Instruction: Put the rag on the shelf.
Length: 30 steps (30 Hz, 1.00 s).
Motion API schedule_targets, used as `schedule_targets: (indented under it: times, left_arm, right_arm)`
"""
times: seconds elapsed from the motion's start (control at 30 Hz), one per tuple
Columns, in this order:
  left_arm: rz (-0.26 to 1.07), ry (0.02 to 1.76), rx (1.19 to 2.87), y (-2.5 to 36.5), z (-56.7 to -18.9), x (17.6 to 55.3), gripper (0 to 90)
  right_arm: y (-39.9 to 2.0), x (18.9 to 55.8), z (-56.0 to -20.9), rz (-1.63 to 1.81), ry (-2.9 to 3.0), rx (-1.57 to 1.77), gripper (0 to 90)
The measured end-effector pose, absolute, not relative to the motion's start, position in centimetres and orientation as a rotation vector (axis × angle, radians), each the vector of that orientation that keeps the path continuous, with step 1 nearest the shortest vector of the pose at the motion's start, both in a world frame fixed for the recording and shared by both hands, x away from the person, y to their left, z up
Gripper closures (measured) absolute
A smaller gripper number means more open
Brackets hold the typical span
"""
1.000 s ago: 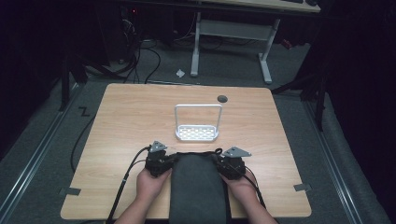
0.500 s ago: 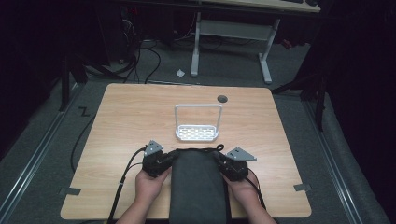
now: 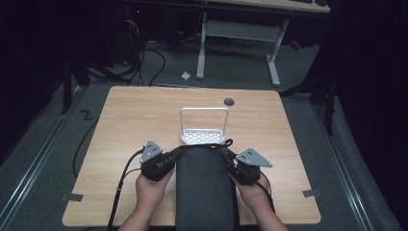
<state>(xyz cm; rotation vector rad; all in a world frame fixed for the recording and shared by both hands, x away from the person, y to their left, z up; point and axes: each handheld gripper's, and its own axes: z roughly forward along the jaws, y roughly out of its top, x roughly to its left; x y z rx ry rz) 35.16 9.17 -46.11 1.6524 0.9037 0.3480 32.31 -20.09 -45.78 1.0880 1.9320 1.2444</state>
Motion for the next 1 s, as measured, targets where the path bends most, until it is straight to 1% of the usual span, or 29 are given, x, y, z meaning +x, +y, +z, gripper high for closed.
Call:
schedule_targets:
  times: [0.3,1.0]
  left_arm:
    - [0.428,0.835,1.594,9.2,-42.3,35.0,84.5]
    - [0.569,0.677,1.495,9.1,-33.5,36.6,84.7]
  right_arm:
    - [-19.5,31.7,-42.3,1.287,1.864,1.017,79.1]
    - [-20.7,32.8,-34.4,1.424,1.683,0.913,78.4]
